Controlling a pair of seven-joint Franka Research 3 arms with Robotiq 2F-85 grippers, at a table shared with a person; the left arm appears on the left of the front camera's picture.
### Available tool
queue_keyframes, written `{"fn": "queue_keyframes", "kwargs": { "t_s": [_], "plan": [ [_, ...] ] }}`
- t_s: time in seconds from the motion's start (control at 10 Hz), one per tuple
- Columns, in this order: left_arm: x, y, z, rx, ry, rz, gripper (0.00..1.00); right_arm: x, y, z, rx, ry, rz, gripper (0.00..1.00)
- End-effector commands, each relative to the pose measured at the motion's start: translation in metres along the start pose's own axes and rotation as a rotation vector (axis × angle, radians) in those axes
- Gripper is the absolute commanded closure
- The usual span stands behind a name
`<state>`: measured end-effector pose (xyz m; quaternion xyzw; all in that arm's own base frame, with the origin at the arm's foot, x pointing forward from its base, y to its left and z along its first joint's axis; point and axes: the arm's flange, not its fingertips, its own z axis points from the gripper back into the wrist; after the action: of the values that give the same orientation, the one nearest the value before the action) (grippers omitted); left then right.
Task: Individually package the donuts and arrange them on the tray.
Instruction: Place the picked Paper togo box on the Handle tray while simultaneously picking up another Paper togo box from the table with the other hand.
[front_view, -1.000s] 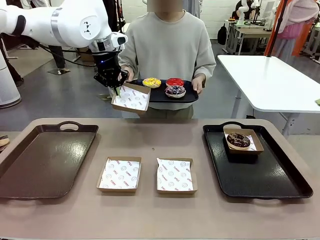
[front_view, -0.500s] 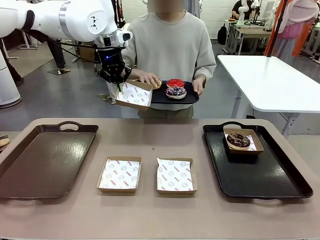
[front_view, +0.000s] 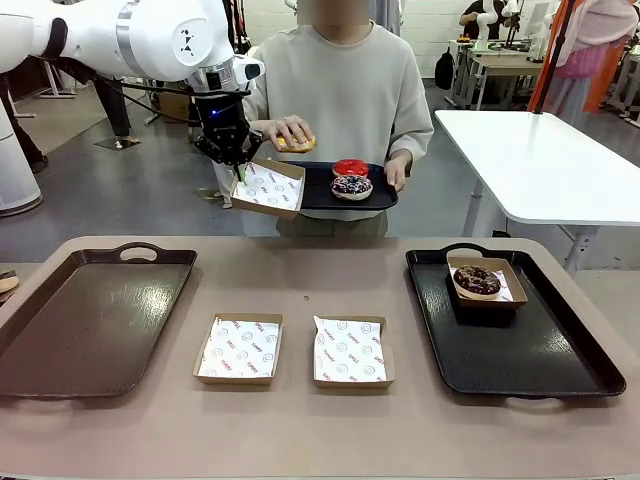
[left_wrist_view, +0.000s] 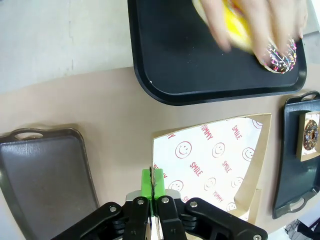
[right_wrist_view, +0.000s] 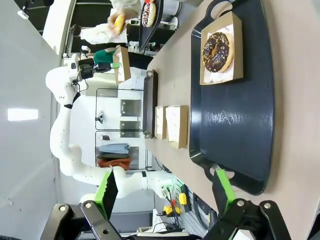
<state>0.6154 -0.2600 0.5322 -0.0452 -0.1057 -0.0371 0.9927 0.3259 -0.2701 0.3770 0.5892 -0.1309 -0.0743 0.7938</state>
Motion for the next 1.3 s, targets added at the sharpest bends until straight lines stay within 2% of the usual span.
{"fn": "queue_keyframes", "kwargs": {
  "t_s": [0.0,0.1,1.2],
  "plan": [
    [-0.0048,0.0014,0.0018,-0.004,-0.006,-0.003,1.0,0.0054,0.0012,-0.0024,0.018,-0.009,0.069,0.0],
    [-0.0048,0.0014,0.0018,-0.004,-0.006,-0.003,1.0,0.0,0.0,0.0,0.0,0.0,0.0,0.0],
    [-0.0048,0.0014,0.0018,-0.004,-0.006,-0.003,1.0,0.0,0.0,0.0,0.0,0.0,0.0,0.0]
  ]
}}
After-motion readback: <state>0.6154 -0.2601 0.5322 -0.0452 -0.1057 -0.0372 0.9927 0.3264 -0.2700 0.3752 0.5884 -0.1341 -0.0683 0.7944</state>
